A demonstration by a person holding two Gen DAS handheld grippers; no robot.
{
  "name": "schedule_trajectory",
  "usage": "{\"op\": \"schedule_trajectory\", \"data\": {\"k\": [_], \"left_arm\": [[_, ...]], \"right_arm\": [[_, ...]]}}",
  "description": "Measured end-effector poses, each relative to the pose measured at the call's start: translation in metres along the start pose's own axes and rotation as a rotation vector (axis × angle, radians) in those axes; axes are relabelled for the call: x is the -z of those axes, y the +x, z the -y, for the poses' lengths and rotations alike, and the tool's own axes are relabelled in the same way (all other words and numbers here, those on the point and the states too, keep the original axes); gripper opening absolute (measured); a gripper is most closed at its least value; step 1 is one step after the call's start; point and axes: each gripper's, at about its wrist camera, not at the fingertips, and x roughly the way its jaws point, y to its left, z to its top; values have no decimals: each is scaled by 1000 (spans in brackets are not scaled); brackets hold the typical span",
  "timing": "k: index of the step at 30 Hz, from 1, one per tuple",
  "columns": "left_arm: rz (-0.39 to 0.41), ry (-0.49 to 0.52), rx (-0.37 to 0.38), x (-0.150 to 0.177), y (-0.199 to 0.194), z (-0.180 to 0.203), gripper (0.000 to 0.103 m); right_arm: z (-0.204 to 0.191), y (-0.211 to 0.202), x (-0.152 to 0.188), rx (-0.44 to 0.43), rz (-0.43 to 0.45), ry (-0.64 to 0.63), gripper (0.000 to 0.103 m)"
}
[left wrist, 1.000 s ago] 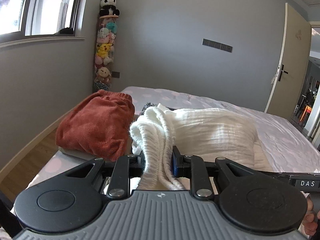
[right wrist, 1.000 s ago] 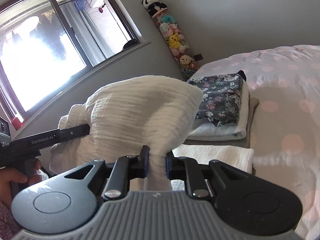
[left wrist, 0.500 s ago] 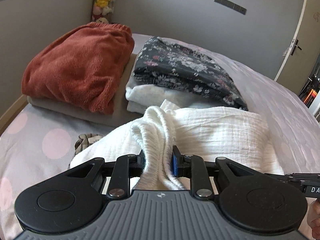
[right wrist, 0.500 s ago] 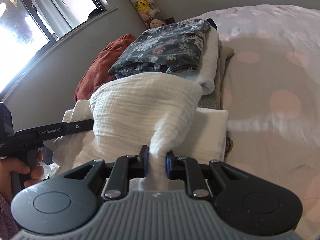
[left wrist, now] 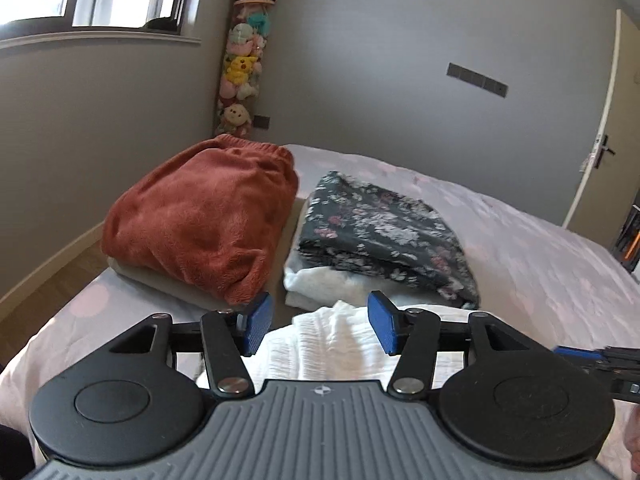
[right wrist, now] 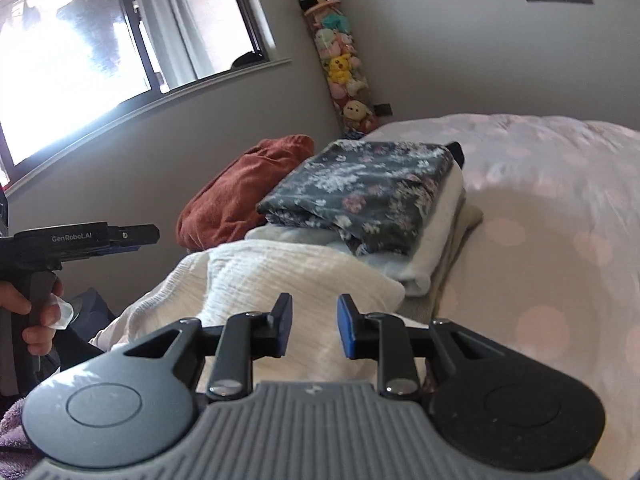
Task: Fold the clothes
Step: 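Open both grippers and release the blanket on the clothes stack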
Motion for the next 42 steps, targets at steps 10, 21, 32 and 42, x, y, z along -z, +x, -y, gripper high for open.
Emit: {"op": "schedule_trajectory", "data": {"k": [10,21,32,42], "left_arm": [[-89,-1,-60,38,58,5,33],[-183,-64,-92,74,94,-15,32],[-117,0,-180,41,38,19,34],[-112,132,-180,60,-33,74,34]], "right_arm": [[-10,77,-4,97,-34,-40,24],[16,109,28,105,-78,-41,22],[-2,62,-17,47,-85,-93,33],[-40,-25,31,-42,-117,-122,34]]}}
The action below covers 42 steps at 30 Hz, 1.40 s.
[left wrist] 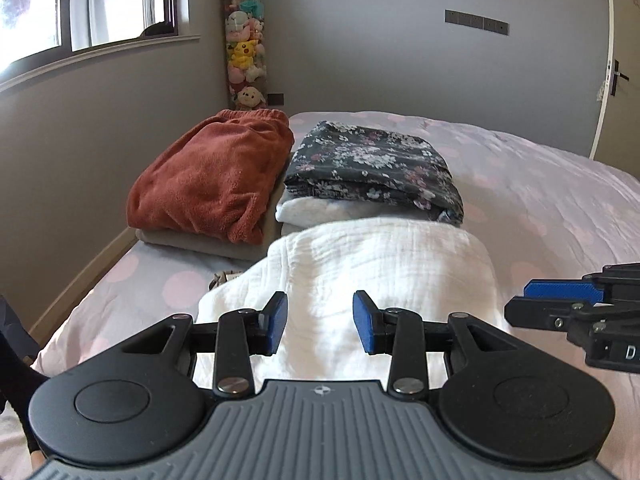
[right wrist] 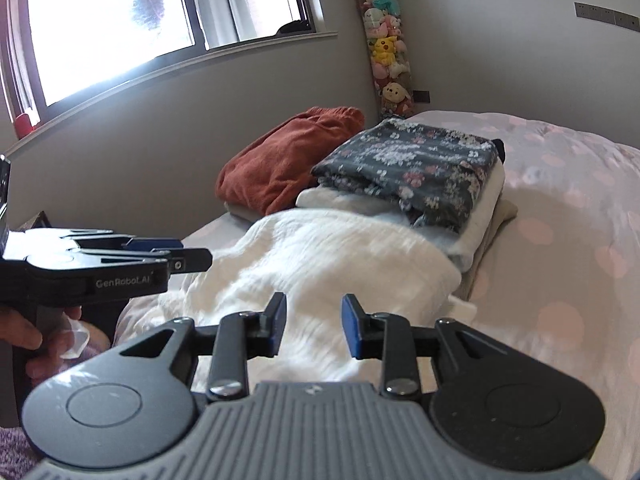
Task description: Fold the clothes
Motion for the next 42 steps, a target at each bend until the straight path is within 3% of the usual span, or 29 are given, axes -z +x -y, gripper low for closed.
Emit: {"op": "schedule_trajectory", "data": {"k": [6,10,16,30,33,37,42], "left_arm": [[-120,-64,-7,41,19,-1,34],[-136,-100,-3,54,24,-5,34],[-99,-93,-42,43,-6,3,35],[73,-97,-108,12,-128,63,65],[101,-109,-148,15,-148,72,73],[156,-113,-192,25,-175,82,74],[138,-127,-212,41,-191,91,74]], "right_arm": [[-13,9,47,25,-101,48,34],[-13,18,59,49,-134,65,34],[-16,-3,43,59,-86,66,38],[-29,-130,11,108,108,14,85],[-35,-153,12,104,133,16,88],[-41,-176,18,103,139,19,90],[-48,-197,35,104,132,34,91]]}}
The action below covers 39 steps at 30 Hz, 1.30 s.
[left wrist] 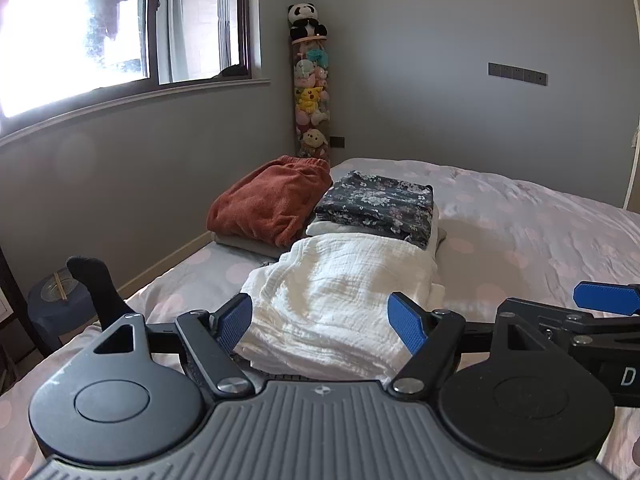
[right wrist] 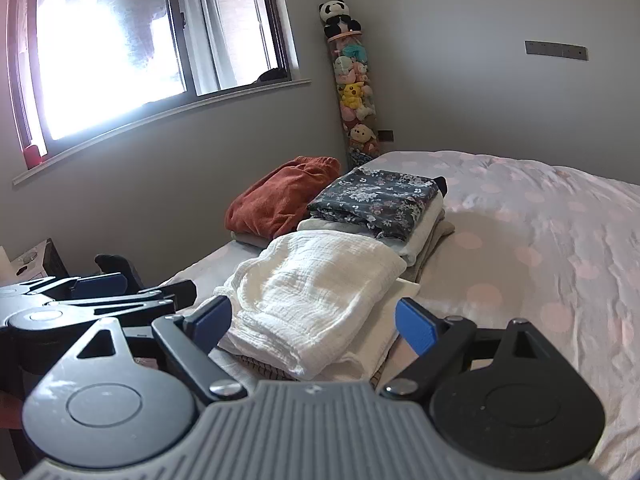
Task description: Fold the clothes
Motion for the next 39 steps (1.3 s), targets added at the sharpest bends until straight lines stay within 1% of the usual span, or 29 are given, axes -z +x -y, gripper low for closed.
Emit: {"op": "schedule_trajectory", "data": {"k": [2,8,15,19,24,39], "left_arm": [[-8,1,-4,6,-6,2,74],[-28,13,15,22,-18,9,74],[-17,11,32,29,-31,19,74],[-2,11,26,31,-35,18,74],[-2,9,22,30,-35,15,74],[-26,20,17,34,-32,17,74]], "right_arm": [[-2,-9,7,4,-4,2,91],[-6,-32,25,32,-7,3,92],[-4,-53,38,67,1,11,93],[-5,-57,39,75,9,18,94],[-9,-57,40,69,19,15,94],[-8,-55,45,71,-1,24,94]]}}
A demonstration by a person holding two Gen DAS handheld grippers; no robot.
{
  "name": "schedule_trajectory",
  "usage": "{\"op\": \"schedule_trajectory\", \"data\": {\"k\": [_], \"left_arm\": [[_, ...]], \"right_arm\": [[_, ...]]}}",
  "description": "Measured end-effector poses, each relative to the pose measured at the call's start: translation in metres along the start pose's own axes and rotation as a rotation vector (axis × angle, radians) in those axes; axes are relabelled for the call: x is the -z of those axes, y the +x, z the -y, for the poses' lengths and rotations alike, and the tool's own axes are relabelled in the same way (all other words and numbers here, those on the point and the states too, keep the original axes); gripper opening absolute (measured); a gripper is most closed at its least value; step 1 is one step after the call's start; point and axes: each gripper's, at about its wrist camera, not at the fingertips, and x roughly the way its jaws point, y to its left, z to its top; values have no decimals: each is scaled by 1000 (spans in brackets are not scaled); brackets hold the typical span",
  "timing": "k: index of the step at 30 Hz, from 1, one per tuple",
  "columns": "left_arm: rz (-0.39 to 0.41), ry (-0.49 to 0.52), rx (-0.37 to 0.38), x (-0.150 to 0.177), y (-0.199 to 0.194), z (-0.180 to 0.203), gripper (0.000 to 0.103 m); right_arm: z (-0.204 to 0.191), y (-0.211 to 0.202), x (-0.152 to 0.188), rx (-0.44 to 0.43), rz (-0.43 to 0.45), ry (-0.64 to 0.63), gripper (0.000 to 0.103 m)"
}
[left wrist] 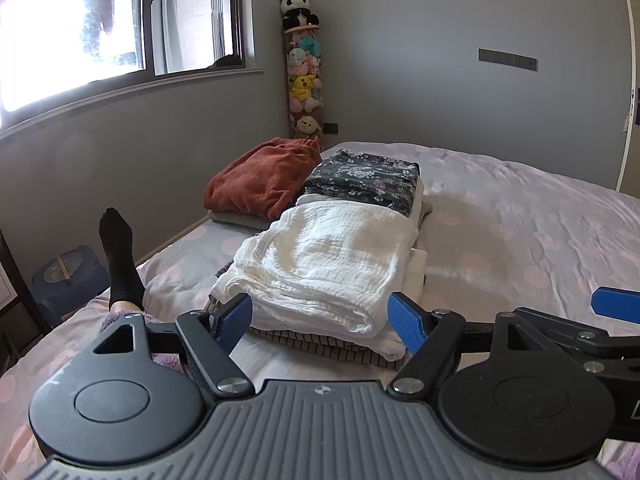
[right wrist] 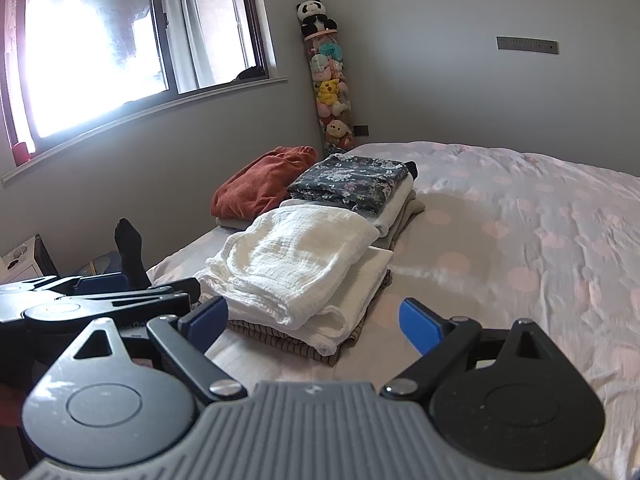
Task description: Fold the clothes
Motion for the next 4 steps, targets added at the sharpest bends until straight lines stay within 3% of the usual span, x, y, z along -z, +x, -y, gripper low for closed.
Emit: {"op": "schedule_trajectory", "data": {"k": [4], "left_arm": [[10,5,2,2,-2,1,74]], "right_arm": [[1,0,1,-3,-3,5,94]]}}
